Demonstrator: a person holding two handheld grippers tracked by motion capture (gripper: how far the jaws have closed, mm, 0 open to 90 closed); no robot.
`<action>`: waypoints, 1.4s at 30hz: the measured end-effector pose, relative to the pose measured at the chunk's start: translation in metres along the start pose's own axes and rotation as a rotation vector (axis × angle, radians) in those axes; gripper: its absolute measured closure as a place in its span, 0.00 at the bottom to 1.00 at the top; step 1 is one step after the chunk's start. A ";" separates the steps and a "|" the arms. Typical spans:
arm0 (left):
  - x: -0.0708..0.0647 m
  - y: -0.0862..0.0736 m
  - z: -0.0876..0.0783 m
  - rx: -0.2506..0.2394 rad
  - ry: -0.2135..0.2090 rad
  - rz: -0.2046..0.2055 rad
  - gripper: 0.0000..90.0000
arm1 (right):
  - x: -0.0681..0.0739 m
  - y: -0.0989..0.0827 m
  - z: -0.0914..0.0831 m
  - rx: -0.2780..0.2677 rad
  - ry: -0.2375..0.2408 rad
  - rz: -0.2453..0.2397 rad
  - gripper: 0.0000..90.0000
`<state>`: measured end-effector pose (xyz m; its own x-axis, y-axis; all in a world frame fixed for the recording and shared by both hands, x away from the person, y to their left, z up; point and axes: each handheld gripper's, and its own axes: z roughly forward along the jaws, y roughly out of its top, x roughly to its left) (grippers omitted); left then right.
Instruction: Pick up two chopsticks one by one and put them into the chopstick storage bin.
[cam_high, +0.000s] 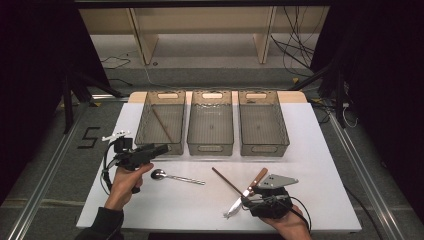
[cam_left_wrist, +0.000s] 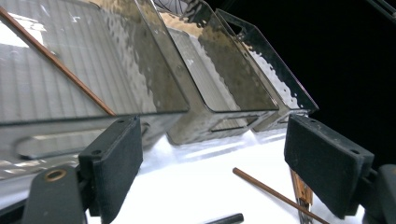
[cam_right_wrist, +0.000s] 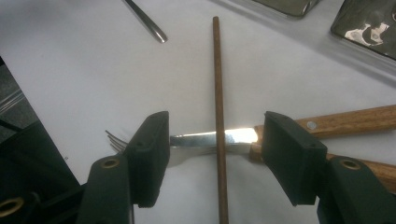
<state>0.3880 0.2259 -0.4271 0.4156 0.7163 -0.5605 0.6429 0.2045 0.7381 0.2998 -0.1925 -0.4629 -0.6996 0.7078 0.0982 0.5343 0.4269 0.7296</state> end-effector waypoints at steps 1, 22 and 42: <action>-0.001 -0.002 0.001 0.004 -0.006 0.002 0.21 | 0.000 -0.001 0.000 0.002 -0.001 0.000 0.48; -0.014 -0.033 0.018 0.048 -0.055 0.002 0.21 | 0.000 -0.010 0.003 0.073 0.004 -0.011 0.64; -0.022 -0.050 0.026 0.093 -0.068 0.014 0.21 | 0.001 -0.016 0.012 0.159 -0.031 -0.042 0.92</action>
<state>0.3633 0.1826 -0.4608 0.4657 0.6708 -0.5772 0.6923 0.1301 0.7098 0.2962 -0.1918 -0.4830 -0.7092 0.7034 0.0470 0.5748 0.5383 0.6164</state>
